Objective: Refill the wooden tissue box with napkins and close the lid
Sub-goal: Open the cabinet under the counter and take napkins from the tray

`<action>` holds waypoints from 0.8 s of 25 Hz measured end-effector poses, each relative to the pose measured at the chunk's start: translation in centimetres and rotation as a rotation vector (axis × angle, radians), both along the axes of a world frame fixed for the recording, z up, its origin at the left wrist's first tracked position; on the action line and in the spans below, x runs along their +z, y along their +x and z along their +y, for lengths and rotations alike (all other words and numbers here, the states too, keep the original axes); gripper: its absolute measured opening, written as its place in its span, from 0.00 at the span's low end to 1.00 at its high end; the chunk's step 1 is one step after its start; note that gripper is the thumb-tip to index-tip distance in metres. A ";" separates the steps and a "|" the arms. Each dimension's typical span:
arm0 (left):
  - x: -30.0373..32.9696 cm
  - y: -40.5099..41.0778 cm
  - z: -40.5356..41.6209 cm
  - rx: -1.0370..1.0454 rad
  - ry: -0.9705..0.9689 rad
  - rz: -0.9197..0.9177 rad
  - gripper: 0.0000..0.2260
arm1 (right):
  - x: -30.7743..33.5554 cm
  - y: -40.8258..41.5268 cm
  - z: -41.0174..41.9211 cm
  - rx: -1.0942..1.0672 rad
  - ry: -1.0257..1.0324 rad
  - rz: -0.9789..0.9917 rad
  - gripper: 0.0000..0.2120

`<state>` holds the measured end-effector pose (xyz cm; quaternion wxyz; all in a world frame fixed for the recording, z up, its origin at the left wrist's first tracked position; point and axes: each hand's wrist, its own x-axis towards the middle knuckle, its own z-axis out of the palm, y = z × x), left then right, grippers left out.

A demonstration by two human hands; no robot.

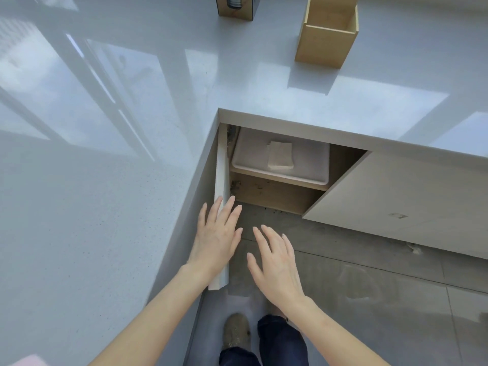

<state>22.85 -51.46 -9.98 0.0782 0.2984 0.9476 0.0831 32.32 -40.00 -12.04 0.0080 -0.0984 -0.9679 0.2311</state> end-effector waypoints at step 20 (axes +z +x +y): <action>-4.8 -8.0 11.8 0.071 -0.107 -0.104 0.30 | -3.7 -9.6 15.0 0.050 0.216 -0.228 0.33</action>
